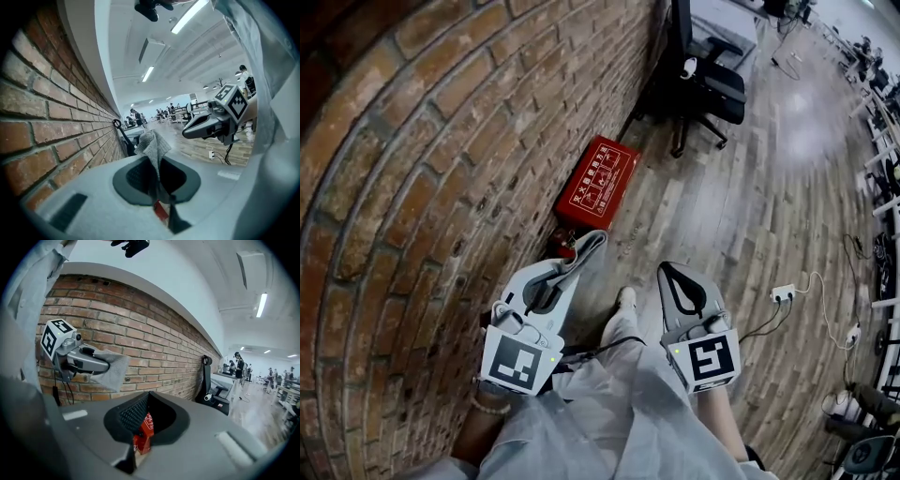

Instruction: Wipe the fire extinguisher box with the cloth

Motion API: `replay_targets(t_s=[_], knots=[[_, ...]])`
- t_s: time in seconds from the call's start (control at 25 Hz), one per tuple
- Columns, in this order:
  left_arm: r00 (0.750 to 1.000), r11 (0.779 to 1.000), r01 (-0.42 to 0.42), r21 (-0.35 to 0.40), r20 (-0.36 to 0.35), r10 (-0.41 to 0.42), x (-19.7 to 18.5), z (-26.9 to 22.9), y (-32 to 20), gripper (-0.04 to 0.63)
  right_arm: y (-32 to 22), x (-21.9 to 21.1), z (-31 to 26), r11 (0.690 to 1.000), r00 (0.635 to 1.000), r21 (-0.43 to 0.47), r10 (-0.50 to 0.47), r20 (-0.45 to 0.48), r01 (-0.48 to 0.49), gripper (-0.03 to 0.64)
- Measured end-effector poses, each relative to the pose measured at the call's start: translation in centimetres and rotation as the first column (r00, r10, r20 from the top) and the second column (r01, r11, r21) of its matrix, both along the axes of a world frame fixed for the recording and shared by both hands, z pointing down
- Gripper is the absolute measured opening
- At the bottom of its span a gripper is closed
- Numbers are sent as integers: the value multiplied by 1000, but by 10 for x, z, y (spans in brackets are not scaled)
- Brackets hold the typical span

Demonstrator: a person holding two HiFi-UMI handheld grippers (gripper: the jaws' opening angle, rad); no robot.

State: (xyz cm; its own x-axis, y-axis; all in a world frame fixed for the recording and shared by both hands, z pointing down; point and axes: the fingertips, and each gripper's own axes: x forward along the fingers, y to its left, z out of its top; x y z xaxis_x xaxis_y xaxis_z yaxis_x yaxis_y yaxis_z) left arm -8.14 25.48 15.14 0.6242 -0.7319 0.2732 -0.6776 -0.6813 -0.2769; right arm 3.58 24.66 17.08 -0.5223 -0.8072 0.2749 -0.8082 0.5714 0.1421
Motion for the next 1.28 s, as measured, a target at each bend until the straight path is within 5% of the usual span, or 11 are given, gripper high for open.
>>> replay_targets(t_s=[0.68,1.28], knots=[[978,972,207,-109,32,-205,62,19,-164,14,-177,61,32,974,980,-112,-197,26,199,11],[975,954,223,-199,65,-214,89,57,-209,14,-216,89,66,963,972,-138,-233,16,233,11]])
